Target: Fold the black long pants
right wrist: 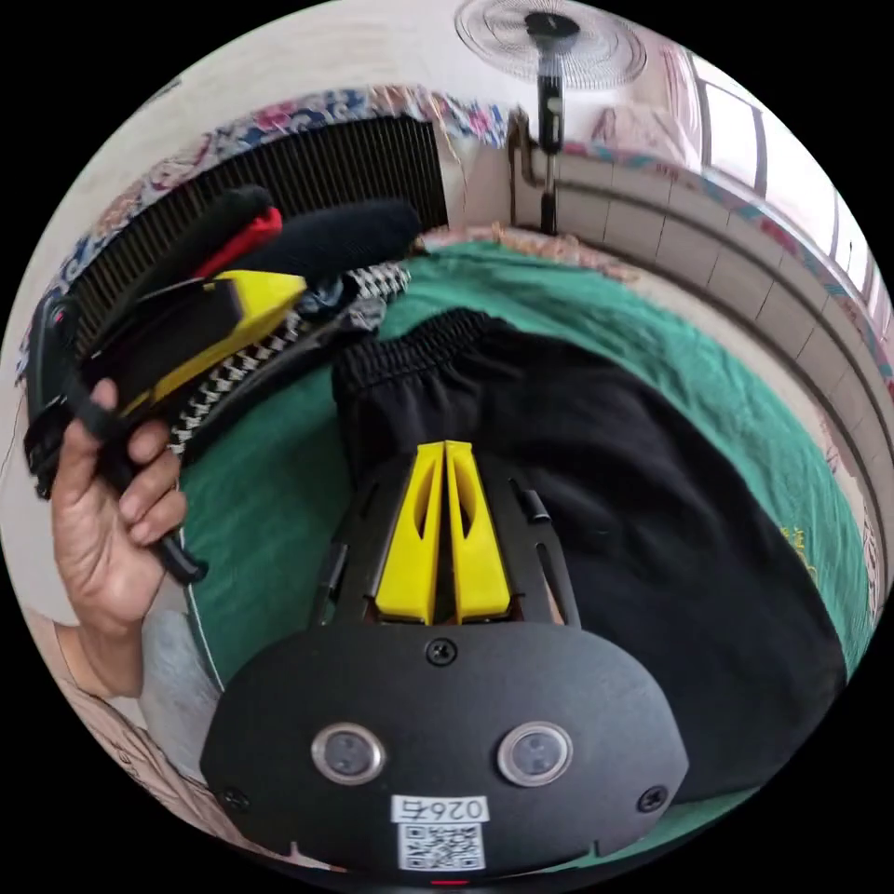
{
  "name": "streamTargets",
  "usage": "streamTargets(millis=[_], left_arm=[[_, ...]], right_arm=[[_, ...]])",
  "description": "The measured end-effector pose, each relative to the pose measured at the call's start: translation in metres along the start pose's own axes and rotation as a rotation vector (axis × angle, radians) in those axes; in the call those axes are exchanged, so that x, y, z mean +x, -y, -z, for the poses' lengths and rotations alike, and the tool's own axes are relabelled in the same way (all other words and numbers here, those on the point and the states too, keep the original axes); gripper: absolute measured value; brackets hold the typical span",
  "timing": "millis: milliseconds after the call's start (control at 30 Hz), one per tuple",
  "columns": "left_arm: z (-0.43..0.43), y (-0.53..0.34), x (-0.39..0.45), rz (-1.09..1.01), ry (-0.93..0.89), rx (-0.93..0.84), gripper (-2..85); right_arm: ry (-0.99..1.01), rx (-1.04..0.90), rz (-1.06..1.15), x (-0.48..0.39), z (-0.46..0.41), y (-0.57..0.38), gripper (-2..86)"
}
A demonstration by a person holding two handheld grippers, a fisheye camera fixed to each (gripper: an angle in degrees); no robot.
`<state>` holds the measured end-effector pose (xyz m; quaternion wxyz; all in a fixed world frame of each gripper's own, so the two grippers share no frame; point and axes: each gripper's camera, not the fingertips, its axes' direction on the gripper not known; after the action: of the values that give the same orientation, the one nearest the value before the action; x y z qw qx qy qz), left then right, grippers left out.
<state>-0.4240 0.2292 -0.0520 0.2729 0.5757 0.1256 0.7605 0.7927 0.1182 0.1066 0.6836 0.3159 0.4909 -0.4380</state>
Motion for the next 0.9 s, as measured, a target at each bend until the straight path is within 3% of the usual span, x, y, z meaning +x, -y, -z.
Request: streamTargets(millis=[167, 233, 333, 400, 467, 533, 733, 833, 900], left_arm=[[0.037, 0.019, 0.073, -0.314, 0.069, 0.241, -1.0], [0.036, 0.032, 0.095, -0.395, -0.055, 0.251, -1.0], [0.019, 0.056, 0.116, -0.403, -0.217, 0.079, -1.0], [0.019, 0.068, 0.130, -0.392, -0.259, 0.050, -0.9], [0.033, 0.073, 0.150, -0.421, -0.253, 0.141, -0.8], [0.056, 0.081, 0.188, -0.543, -0.284, 0.285, -0.7], [0.117, 0.116, 0.310, -0.806, -0.645, 0.377, -0.4], [0.143, 0.120, 0.386, -0.924, -0.499, 0.452, -0.5], [0.153, 0.119, 0.429, -0.987, -0.412, 0.535, -0.3]], right_arm=[[-0.067, 0.352, 0.099, -0.068, 0.215, -0.008, 2.7], [-0.074, 0.437, 0.112, -0.072, 0.279, -0.014, 3.8], [0.041, 0.304, 0.049, -0.048, 0.361, -0.007, 0.6], [0.116, 0.339, -0.007, -0.034, 0.423, -0.009, 0.1], [0.093, 0.637, -0.061, -0.038, 0.529, -0.028, 1.4], [0.023, 0.814, -0.057, -0.053, 0.598, -0.029, 3.2], [-0.041, 0.947, 0.104, -0.111, 0.784, 0.064, 0.7], [-0.140, 1.127, 0.151, -0.142, 0.893, 0.110, 1.7], [-0.225, 1.235, 0.104, -0.152, 0.950, 0.140, 7.3]])
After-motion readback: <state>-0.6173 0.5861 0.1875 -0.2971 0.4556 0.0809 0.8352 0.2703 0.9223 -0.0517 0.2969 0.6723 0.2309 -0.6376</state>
